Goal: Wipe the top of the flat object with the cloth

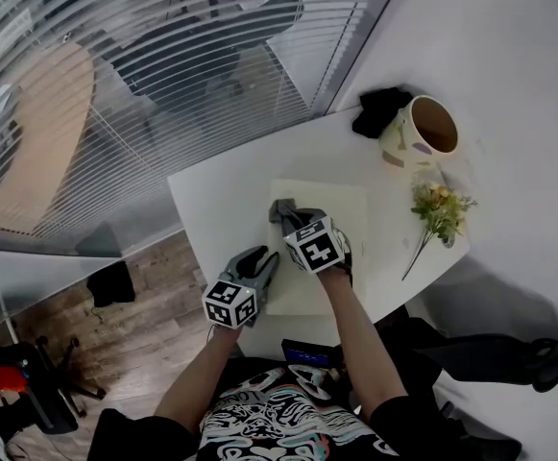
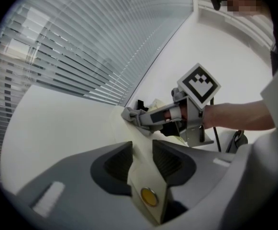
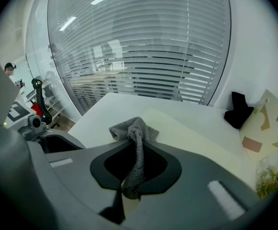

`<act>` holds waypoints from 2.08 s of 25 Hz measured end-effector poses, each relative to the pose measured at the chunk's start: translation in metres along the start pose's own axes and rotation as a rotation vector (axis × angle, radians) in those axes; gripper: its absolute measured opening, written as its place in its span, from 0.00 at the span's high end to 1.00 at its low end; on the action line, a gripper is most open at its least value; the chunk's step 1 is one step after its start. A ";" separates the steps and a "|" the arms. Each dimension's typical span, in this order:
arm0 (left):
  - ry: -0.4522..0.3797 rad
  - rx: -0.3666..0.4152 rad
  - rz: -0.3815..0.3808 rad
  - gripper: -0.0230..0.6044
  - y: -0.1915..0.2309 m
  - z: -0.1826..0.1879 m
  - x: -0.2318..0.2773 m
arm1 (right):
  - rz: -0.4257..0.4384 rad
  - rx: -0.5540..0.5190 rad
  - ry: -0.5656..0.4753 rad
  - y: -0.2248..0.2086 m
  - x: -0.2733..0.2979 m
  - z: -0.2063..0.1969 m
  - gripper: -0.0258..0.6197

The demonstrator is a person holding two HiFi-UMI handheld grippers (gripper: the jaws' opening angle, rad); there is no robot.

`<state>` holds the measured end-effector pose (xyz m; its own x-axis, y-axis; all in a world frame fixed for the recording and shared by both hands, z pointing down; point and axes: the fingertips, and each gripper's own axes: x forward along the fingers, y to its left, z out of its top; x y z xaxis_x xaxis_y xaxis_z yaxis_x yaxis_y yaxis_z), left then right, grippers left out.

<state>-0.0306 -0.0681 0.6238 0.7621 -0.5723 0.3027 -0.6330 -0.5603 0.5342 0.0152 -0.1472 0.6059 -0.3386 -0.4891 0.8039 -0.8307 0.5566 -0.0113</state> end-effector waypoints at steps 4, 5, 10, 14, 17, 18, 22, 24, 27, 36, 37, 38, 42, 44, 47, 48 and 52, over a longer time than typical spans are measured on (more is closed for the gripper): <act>0.001 -0.002 -0.002 0.67 0.000 0.000 0.001 | -0.006 0.004 0.000 -0.004 0.003 0.004 0.93; 0.002 -0.003 -0.003 0.67 0.000 0.000 0.000 | -0.007 0.004 -0.003 -0.005 0.004 0.004 0.93; 0.001 -0.002 -0.004 0.67 0.000 0.001 0.000 | -0.006 0.010 -0.019 -0.008 0.006 0.010 0.93; 0.000 -0.003 -0.005 0.67 0.000 0.001 0.000 | -0.007 0.010 -0.012 -0.011 0.008 0.012 0.93; -0.002 -0.001 -0.006 0.67 -0.001 0.000 0.000 | -0.008 0.011 -0.017 -0.013 0.010 0.014 0.93; -0.003 0.000 -0.006 0.67 -0.001 0.001 0.000 | -0.009 0.011 -0.018 -0.013 0.011 0.015 0.93; -0.003 0.001 -0.006 0.67 -0.001 0.001 0.000 | -0.011 0.016 -0.026 -0.017 0.013 0.020 0.93; -0.005 0.002 -0.004 0.67 -0.001 0.001 0.000 | -0.010 0.022 -0.028 -0.018 0.015 0.022 0.93; -0.008 0.003 -0.004 0.67 -0.001 0.001 -0.001 | -0.011 0.024 -0.028 -0.019 0.016 0.024 0.93; -0.009 0.003 -0.006 0.67 -0.001 0.001 -0.001 | -0.017 0.026 -0.045 -0.025 0.022 0.032 0.93; -0.009 0.004 -0.006 0.67 -0.001 0.001 0.000 | -0.017 0.031 -0.045 -0.025 0.022 0.032 0.93; -0.009 0.005 -0.006 0.67 -0.001 0.001 0.000 | -0.019 0.036 -0.043 -0.026 0.022 0.032 0.93; -0.013 0.007 0.000 0.67 -0.001 0.001 -0.001 | -0.036 0.048 -0.044 -0.029 0.022 0.034 0.93; -0.017 0.015 0.008 0.67 -0.001 0.001 -0.001 | -0.037 0.047 -0.049 -0.030 0.023 0.033 0.93; -0.019 0.024 0.014 0.67 0.000 0.001 0.000 | -0.037 0.045 -0.058 -0.031 0.023 0.034 0.93; -0.018 0.022 0.012 0.67 0.000 0.001 0.000 | -0.037 0.047 -0.059 -0.031 0.023 0.034 0.93; -0.014 0.013 0.004 0.67 0.000 0.001 0.000 | -0.035 0.049 -0.069 -0.031 0.021 0.033 0.93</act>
<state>-0.0304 -0.0682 0.6231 0.7578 -0.5828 0.2932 -0.6376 -0.5662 0.5224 0.0187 -0.1971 0.6033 -0.3374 -0.5536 0.7614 -0.8627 0.5055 -0.0147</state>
